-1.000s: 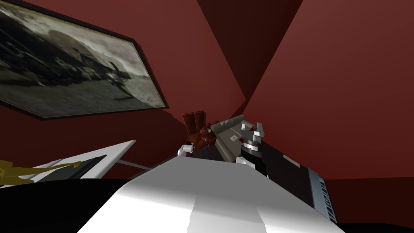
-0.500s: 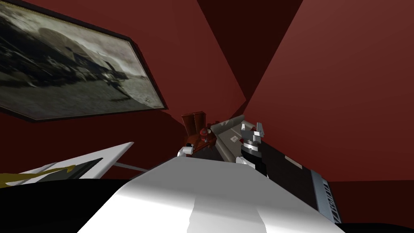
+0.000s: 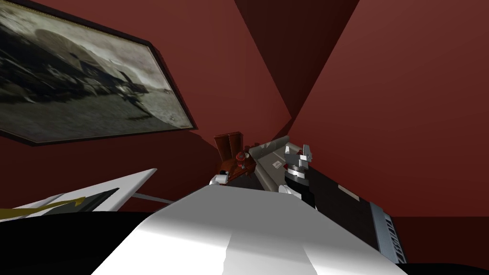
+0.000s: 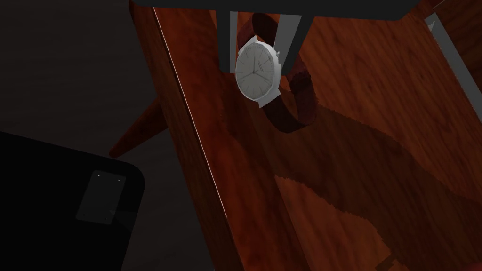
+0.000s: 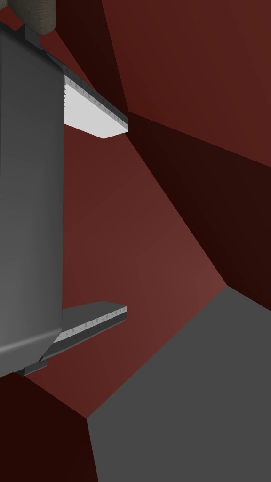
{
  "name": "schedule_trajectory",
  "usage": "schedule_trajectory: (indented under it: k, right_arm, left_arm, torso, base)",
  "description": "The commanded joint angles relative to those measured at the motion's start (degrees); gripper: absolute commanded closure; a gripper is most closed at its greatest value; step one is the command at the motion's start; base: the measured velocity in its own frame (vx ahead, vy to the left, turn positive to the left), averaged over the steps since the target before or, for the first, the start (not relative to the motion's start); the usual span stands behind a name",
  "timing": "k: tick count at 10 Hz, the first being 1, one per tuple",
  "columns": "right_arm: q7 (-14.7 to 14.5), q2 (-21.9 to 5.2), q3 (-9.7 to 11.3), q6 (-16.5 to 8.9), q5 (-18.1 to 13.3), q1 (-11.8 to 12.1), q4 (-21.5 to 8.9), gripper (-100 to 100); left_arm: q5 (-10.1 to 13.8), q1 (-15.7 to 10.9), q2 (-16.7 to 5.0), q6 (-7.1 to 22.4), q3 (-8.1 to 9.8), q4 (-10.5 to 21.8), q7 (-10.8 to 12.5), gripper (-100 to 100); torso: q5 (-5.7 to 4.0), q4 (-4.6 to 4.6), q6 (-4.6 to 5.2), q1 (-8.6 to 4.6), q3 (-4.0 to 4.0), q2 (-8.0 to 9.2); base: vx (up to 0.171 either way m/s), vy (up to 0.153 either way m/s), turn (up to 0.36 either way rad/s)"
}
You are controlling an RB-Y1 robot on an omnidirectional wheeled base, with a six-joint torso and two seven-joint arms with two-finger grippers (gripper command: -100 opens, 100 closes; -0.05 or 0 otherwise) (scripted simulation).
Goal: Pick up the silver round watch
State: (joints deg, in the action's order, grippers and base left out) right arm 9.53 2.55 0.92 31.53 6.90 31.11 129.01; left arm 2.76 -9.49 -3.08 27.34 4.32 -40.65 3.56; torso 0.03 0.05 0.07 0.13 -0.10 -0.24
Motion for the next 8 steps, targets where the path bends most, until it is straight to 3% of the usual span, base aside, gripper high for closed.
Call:
schedule_trajectory:
  k: [1,3,4,5,8]
  right_arm:
    - [0.0,0.0,0.0,0.0,0.0,0.0,0.0,0]
    - [0.0,0.0,0.0,0.0,0.0,0.0,0.0,0]
    - [0.0,0.0,0.0,0.0,0.0,0.0,0.0,0]
    - [0.0,0.0,0.0,0.0,0.0,0.0,0.0,0]
    - [0.0,0.0,0.0,0.0,0.0,0.0,0.0,0]
  left_arm:
    - [0.0,0.0,0.0,0.0,0.00,0.0,0.0,100]
    - [0.0,0.0,0.0,0.0,0.00,0.0,0.0,100]
    - [0.0,0.0,0.0,0.0,0.00,0.0,0.0,0]
    - [0.0,-0.7,-0.2,1.8,0.09,-1.6,0.0,100]
    - [0.0,-1.0,-0.5,5.2,0.19,-4.6,0.1,100]
  torso:
    - [0.00,0.00,0.00,0.00,0.00,0.00]
    - [0.00,-0.01,-0.01,0.00,0.00,0.01]
    - [0.00,-0.01,-0.01,0.01,0.00,0.01]
    - [0.00,-0.01,-0.01,0.01,0.00,0.01]
    - [-0.02,0.05,-0.01,-0.04,0.16,0.29]
  base:
    - [0.000,0.000,0.000]
    - [0.000,0.000,0.000]
    - [0.000,0.000,0.000]
    - [-0.048,0.003,-0.007]
    - [-0.072,-0.008,-0.002]
